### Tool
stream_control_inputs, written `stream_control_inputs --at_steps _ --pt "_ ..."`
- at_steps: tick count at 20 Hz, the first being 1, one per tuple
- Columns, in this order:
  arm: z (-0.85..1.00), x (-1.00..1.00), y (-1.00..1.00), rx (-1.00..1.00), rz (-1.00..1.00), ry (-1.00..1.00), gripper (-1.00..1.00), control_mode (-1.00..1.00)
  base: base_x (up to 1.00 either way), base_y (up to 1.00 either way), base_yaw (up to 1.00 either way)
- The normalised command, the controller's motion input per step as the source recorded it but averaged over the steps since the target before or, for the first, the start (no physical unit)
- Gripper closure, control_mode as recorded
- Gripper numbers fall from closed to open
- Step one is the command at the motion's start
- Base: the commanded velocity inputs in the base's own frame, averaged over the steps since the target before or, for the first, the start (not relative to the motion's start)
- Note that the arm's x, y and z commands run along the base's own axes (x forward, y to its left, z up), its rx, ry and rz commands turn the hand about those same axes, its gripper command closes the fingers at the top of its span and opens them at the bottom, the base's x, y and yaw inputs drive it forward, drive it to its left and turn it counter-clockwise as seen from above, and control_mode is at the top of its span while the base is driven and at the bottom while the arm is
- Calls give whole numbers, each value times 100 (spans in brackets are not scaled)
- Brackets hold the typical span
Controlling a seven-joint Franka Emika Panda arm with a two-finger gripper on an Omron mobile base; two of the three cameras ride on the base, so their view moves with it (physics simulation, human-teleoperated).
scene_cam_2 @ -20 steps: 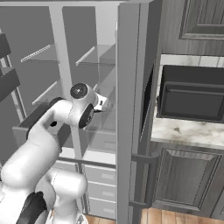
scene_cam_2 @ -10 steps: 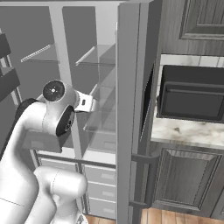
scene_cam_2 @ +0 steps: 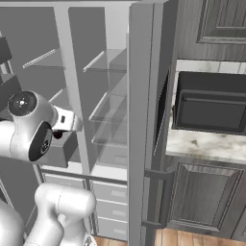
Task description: Take the squash and eggplant from the fridge shelf and place them in the freezer drawer to begin freezing them.
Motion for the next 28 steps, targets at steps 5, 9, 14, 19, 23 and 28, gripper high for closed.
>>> stream_control_inputs --at_steps 5,9,14,19,23,28 --pt "0 -2 100 -2 9 18 100 -100 0 0 0" --pt "-1 5 81 -7 14 18 100 -100 0 0 0" --pt "-29 16 37 -5 17 12 100 -100 0 0 0" --pt "-34 39 26 -4 13 11 100 -100 0 0 0" --pt "-30 39 10 -3 5 9 100 -100 0 0 0" --pt "-45 48 4 -2 0 10 100 -100 0 0 0"
